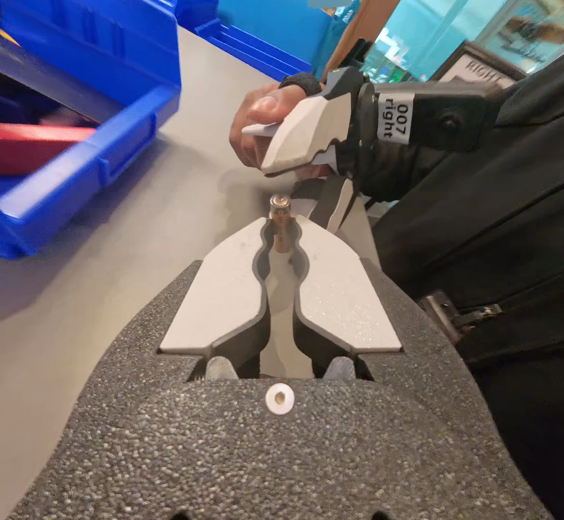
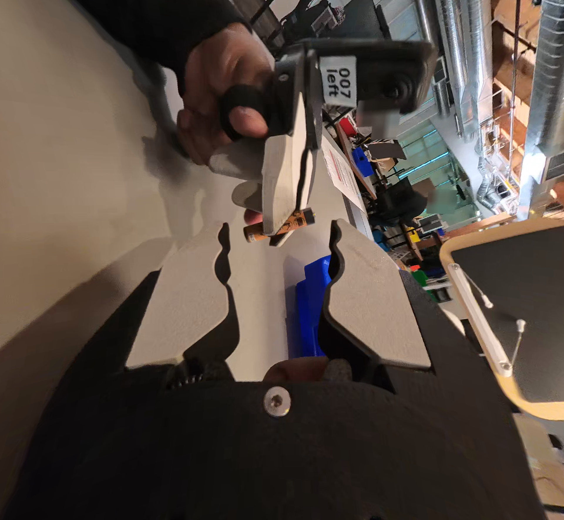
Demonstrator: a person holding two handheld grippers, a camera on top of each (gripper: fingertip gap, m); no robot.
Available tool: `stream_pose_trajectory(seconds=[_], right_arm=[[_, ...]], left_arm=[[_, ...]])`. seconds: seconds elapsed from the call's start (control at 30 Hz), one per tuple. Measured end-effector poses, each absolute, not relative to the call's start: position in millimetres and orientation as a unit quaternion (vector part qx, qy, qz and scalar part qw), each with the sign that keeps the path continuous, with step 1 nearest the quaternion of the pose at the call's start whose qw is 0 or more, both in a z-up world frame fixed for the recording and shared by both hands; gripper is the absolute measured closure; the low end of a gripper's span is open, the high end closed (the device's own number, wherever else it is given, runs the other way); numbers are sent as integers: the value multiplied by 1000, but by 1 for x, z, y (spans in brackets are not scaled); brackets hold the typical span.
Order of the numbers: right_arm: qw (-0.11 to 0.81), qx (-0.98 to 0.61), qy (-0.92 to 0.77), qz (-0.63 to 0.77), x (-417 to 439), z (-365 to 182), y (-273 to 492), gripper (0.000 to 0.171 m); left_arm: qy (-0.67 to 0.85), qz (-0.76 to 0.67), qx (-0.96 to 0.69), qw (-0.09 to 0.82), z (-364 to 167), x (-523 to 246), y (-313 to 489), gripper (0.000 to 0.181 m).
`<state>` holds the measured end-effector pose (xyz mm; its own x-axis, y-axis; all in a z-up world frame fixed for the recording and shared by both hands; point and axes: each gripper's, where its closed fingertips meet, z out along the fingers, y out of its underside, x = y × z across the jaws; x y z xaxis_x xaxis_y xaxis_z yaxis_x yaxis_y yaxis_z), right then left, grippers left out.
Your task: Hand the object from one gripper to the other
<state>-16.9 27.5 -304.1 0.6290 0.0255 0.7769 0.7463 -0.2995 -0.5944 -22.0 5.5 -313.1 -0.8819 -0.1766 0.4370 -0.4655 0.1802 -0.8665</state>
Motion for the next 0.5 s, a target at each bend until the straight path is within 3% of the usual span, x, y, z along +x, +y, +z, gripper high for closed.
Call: stream_pose_trajectory(seconds=[0.1, 0.23, 0.37, 0.5], right_arm=[[512, -730, -278, -357, -18, -311, 30, 119], [524, -748, -254, -318, -16, -312, 29, 123], [576, -755, -183, -255, -6, -298, 24, 123], [611, -765, -120, -163, -1, -292, 21, 122]], left_arm=[[-751, 601, 211, 173, -315, -32, -1, 169], [-751, 608, 211, 147, -313, -27, -2, 167], [-766, 621, 165, -6, -301, -11, 8, 145], [-766, 602, 59, -219, -281, -5, 18, 144]])
